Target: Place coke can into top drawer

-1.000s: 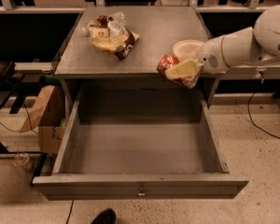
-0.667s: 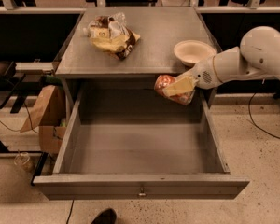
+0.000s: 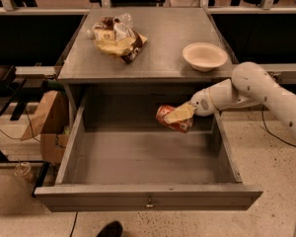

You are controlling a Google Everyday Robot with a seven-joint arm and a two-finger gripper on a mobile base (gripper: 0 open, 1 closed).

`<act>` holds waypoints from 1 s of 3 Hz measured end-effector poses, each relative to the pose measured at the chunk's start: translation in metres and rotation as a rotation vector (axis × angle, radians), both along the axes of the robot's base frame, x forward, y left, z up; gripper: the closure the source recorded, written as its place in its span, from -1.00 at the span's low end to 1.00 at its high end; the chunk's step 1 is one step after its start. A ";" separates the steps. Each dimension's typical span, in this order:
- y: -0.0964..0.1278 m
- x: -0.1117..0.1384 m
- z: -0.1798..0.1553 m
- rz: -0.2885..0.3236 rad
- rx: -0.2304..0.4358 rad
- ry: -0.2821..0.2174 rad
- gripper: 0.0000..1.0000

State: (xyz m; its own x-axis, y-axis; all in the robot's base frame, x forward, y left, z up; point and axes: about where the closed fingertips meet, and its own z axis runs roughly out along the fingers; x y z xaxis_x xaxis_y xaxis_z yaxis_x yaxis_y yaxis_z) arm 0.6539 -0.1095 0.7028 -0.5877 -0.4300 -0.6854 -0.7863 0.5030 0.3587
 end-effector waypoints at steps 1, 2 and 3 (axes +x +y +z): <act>0.010 0.000 -0.040 -0.001 0.028 0.088 1.00; 0.009 -0.002 -0.054 -0.030 0.041 0.109 0.69; -0.005 -0.007 -0.046 -0.088 0.020 0.087 0.09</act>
Offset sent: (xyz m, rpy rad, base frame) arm -0.0025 -0.0016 -0.0611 0.0512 0.1078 -0.0940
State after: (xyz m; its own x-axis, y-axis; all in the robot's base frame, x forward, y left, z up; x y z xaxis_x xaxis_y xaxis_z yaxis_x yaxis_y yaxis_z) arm 0.6473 -0.1142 0.6565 -0.6802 -0.3609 -0.6380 -0.7051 0.5603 0.4347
